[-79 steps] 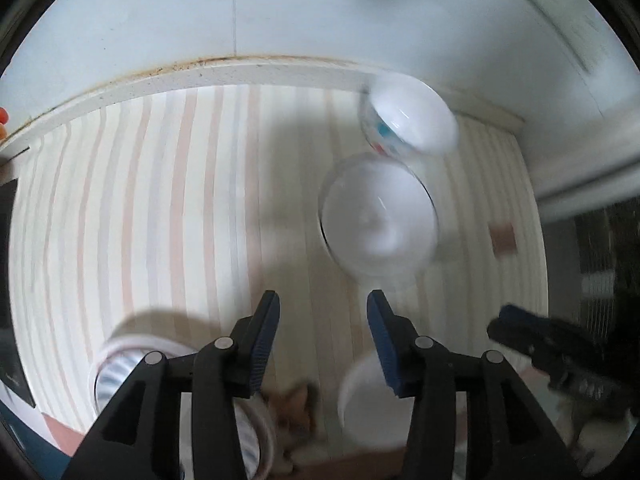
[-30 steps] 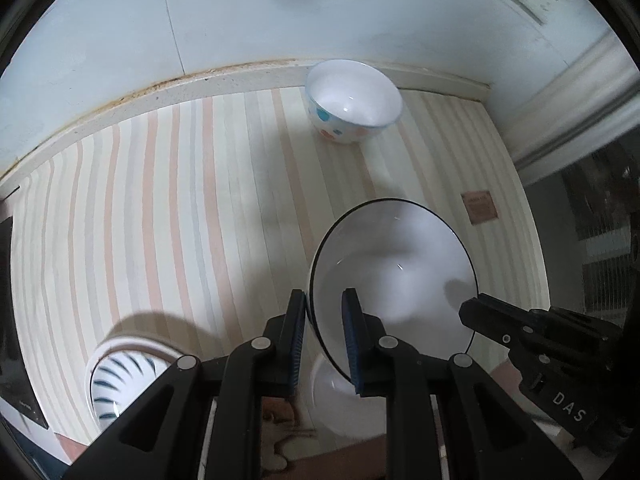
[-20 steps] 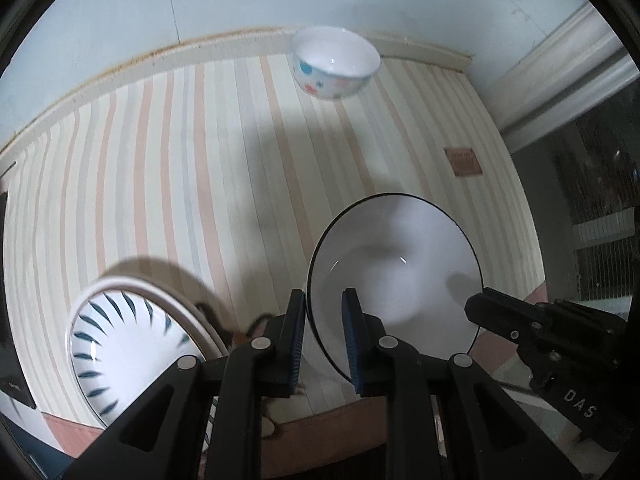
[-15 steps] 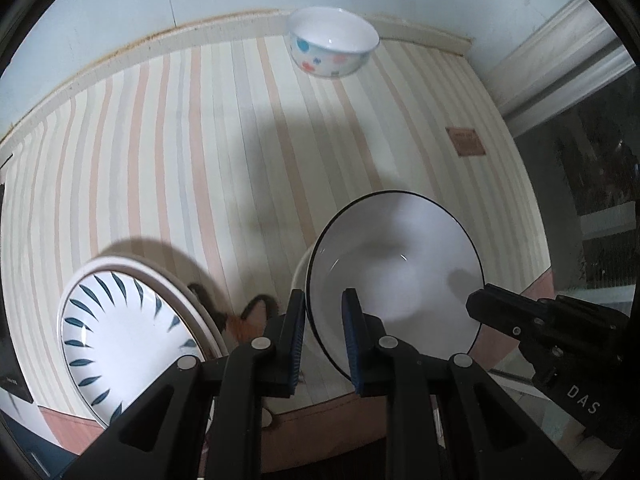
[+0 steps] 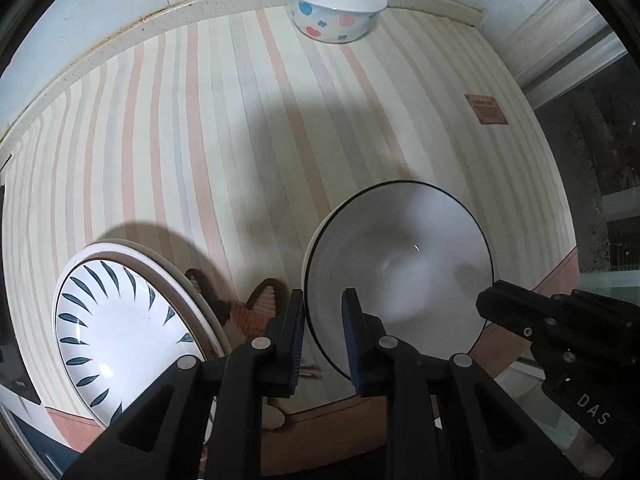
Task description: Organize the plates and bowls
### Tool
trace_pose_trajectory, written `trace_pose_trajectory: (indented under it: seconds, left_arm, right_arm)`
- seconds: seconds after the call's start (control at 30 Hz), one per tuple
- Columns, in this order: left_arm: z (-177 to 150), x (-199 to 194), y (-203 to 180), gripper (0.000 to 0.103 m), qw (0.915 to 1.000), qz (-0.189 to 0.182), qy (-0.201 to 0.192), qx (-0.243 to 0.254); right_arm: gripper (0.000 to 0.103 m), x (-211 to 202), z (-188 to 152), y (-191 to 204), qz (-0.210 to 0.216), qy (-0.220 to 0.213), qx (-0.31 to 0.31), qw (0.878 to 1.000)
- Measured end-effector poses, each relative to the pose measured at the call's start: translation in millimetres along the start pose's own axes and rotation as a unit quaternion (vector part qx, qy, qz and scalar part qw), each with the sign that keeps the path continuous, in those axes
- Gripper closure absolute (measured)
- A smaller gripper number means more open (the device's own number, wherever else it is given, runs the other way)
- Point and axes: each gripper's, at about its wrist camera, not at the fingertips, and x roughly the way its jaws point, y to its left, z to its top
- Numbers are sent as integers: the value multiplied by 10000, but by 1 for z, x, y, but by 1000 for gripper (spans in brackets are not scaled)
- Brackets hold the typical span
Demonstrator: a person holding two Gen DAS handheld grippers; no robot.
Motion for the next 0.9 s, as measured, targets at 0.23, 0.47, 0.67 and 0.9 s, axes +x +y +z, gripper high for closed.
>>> trace_pose_trajectory:
  seconds: [0.23,0.47,0.67,0.9]
  left_arm:
    - [-1,5,-2,87,10000,33,67,65]
    - [-2,-8,4,87,10000,56,-35,28]
    - [6,-38,10,87,9988,192,-451,-6]
    - [38,-63,16,86,9963,262,-810,-132]
  right_arm:
    - [93,11,10,1,168,160,55,9997]
    - [93,13,17,11,153,186,-75,9997]
    - [93,-1,29,5,134,78,-31,9999]
    - [84,-15,71,-8,192,-54,126,9997]
